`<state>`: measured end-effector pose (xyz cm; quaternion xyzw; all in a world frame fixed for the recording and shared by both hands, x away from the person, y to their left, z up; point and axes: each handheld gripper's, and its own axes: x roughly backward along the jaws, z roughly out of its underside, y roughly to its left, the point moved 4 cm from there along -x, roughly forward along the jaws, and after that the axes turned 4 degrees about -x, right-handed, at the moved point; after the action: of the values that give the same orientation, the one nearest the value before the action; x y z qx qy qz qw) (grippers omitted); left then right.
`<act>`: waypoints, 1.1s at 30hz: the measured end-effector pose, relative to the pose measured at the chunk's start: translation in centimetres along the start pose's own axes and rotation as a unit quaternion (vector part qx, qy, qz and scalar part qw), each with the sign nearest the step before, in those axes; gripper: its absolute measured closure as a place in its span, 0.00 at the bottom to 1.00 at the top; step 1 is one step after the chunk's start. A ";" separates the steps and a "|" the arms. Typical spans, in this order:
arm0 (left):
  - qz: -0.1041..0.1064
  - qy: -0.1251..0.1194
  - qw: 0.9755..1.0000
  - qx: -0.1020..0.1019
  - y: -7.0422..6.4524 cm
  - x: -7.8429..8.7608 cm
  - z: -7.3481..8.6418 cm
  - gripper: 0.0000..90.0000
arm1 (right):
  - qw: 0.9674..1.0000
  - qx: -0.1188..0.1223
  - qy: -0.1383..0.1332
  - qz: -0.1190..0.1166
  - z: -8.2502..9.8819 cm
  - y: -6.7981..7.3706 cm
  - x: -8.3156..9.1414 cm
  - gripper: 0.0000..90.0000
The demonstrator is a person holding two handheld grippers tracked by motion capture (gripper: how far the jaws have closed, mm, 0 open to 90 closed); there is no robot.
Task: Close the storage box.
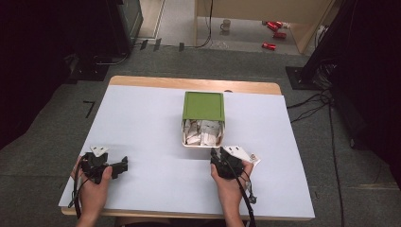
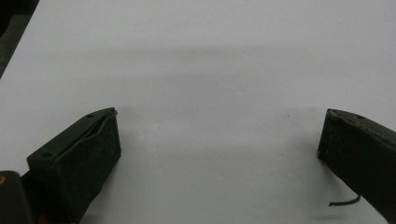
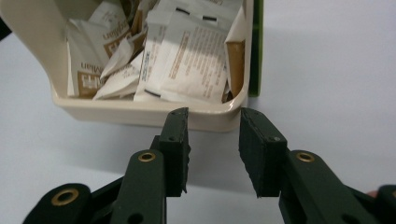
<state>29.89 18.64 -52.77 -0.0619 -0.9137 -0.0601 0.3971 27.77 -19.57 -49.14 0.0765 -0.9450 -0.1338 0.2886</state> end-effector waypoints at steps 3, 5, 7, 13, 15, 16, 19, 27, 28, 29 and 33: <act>0.000 0.000 1.000 0.000 0.0 0.0 0.0 0.00 | 1.000 -0.006 -0.001 0.002 -0.3 0.0 -0.1 0.70; 0.000 0.000 1.000 0.000 0.0 0.0 0.0 0.00 | 1.000 -0.005 -0.002 0.002 -0.3 0.0 -0.2 0.70; 0.000 0.000 1.000 0.000 0.0 0.0 0.0 0.00 | 1.000 -0.003 -0.002 0.004 -0.2 0.1 -0.3 0.70; 0.000 0.000 1.000 0.000 0.0 0.0 0.0 0.00 | 1.000 -0.003 -0.007 0.013 -0.4 0.2 -0.7 0.70; 0.000 0.000 1.000 0.000 0.0 0.0 0.0 0.00 | 1.000 -0.001 -0.010 0.018 -0.5 0.2 -0.9 0.71; 0.000 0.000 1.000 0.000 0.0 0.0 0.0 0.00 | 1.000 0.000 -0.013 0.021 -0.5 0.2 -1.1 0.71; 0.000 0.000 1.000 0.000 0.0 0.0 0.0 0.00 | 0.999 -0.001 -0.020 0.033 -0.6 0.4 -1.3 0.69; 0.000 0.000 1.000 0.000 0.0 0.0 0.0 0.00 | 0.998 0.002 -0.030 0.050 -0.8 0.8 -2.0 0.66; 0.000 0.001 1.000 0.000 0.0 0.0 0.0 0.00 | 0.998 0.003 -0.031 0.052 -0.9 0.8 -2.0 0.66; 0.000 0.001 1.000 0.000 0.0 0.0 0.0 0.00 | 0.998 0.002 -0.031 0.052 -0.9 0.8 -2.1 0.66; 0.000 0.001 1.000 0.000 0.0 0.0 0.0 0.00 | 0.998 0.001 -0.032 0.053 -1.0 0.8 -2.3 0.65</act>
<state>29.90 18.64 -52.76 -0.0623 -0.9134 -0.0604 0.3976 30.15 -18.48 -49.32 0.0218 -0.9567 -0.1198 0.2645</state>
